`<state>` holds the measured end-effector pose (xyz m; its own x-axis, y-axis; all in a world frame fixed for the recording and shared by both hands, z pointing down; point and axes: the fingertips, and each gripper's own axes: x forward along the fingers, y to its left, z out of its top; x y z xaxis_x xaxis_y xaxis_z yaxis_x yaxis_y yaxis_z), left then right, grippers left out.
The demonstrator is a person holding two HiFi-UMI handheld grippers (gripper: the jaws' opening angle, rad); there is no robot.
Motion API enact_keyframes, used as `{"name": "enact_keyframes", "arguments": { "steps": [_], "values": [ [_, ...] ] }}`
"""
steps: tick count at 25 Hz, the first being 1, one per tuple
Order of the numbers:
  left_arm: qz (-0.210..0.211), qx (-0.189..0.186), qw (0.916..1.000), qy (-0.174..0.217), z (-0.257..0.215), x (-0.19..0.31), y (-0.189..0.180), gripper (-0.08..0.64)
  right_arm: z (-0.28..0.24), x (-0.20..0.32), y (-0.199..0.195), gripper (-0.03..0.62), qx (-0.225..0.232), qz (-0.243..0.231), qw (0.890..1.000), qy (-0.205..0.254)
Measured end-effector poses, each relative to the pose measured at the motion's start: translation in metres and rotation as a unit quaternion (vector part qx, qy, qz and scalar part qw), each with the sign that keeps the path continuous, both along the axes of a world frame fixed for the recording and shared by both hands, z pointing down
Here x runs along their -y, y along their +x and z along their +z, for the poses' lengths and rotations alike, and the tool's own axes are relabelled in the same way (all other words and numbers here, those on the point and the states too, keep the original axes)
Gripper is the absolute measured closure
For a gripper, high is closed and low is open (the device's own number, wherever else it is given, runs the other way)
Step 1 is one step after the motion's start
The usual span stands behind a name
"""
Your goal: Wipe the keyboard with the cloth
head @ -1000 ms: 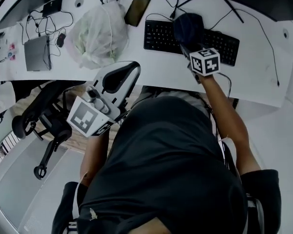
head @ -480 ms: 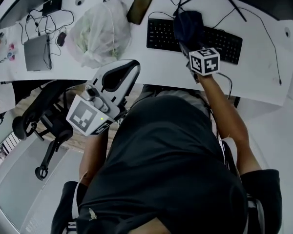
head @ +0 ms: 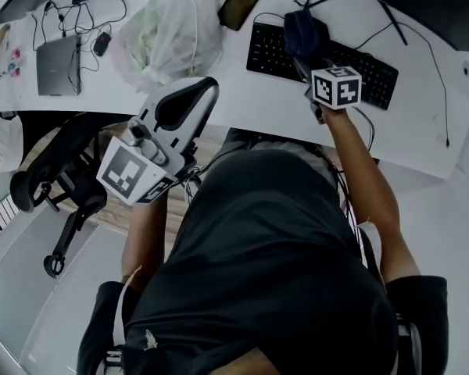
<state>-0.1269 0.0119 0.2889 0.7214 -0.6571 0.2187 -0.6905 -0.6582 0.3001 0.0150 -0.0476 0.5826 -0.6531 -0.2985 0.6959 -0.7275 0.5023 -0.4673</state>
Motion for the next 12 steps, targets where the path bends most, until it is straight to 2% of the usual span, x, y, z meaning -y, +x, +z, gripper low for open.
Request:
{"name": "enact_keyframes", "arguments": {
  "steps": [2, 4, 6, 8, 10, 12],
  "values": [
    [-0.007, -0.007, 1.0, -0.001, 0.0, 0.001, -0.005, 0.548, 0.007, -0.05, -0.011, 0.545, 0.001, -0.036, 0.999, -0.03],
    [-0.011, -0.01, 0.9999, -0.004, 0.002, 0.0, -0.01, 0.548, 0.011, -0.071, -0.02, 0.545, 0.008, -0.064, 0.997, -0.053],
    [-0.014, -0.011, 0.9998, -0.009, 0.007, -0.001, -0.013, 0.548, 0.002, -0.037, -0.017, 0.545, 0.004, -0.056, 0.998, -0.017],
    [-0.013, -0.011, 0.9998, -0.013, 0.01, 0.001, -0.012, 0.548, -0.01, 0.017, -0.006, 0.545, -0.01, -0.024, 0.999, 0.029],
    [-0.008, -0.01, 0.9998, -0.012, 0.009, 0.004, -0.007, 0.548, -0.01, 0.038, 0.002, 0.545, -0.019, 0.003, 1.0, 0.024],
    [-0.004, -0.01, 0.9999, -0.01, 0.006, 0.008, -0.002, 0.548, -0.001, 0.006, -0.002, 0.545, -0.016, -0.002, 1.0, 0.0]
  ]
}}
